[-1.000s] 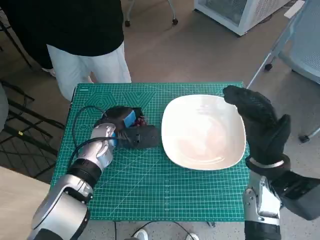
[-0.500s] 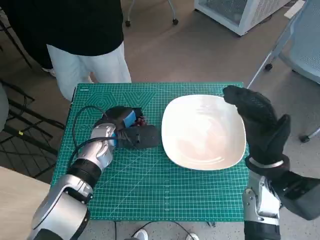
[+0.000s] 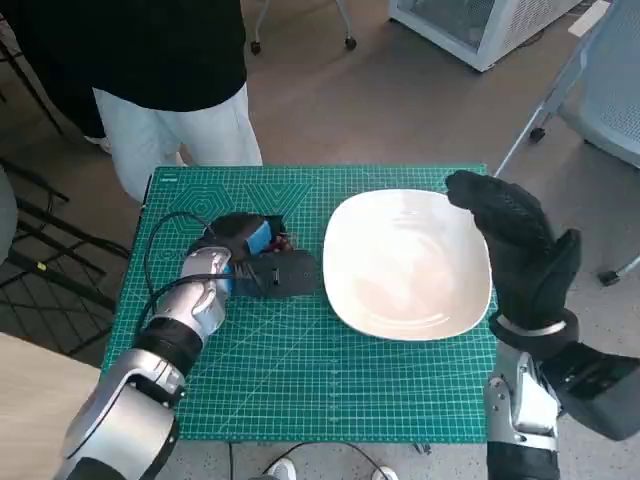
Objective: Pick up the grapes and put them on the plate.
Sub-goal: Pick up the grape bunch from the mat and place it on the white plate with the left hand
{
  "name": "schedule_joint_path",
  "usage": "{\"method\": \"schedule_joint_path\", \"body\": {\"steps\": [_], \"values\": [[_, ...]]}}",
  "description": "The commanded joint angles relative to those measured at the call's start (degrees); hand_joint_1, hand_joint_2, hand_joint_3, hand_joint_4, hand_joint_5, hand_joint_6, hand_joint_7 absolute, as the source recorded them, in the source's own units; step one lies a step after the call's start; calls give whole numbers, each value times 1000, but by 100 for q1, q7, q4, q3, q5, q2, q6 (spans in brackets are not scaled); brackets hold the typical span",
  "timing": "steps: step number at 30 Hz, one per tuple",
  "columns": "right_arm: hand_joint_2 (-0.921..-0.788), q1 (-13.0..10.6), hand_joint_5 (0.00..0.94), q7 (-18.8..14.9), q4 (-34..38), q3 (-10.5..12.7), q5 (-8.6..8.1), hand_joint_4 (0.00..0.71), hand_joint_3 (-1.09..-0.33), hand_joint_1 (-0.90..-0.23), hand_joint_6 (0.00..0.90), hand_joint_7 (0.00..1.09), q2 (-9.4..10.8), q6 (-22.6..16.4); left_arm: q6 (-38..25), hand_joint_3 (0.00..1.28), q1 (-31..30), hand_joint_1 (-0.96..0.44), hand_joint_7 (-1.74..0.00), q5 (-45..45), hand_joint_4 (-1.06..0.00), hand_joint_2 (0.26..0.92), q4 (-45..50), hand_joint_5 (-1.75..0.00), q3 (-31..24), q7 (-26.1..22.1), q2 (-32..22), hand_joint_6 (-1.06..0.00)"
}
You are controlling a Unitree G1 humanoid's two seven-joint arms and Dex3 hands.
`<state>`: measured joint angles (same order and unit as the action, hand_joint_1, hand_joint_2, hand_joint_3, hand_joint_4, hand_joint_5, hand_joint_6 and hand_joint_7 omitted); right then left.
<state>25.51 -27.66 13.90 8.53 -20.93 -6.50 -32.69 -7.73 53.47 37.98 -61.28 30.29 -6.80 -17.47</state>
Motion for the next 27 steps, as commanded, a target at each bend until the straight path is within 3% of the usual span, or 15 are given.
{"method": "schedule_joint_path", "body": {"steps": [1,11,22,27], "values": [[-921,-102,0,50,71,-11,67,309,-595,-497,17,519,29,10,-44,203,-233,6,-1039,-2,-476,920,49,-1565,-2,-100,-91,-579],[-921,-68,0,55,125,1,100,310,-594,-500,17,519,46,-30,-111,207,-420,5,-1039,-58,-465,920,935,-1574,-171,-266,-370,-582],[-921,-11,1,43,221,26,93,311,-591,-503,18,518,35,-94,-442,229,-993,6,-1107,19,-478,921,3011,-1556,-483,-657,-870,-516],[-921,21,1,53,266,39,102,311,-590,-506,19,517,27,-129,-512,232,-1252,4,-1278,65,-472,921,3875,-1435,-675,-673,-1051,-483]]}}
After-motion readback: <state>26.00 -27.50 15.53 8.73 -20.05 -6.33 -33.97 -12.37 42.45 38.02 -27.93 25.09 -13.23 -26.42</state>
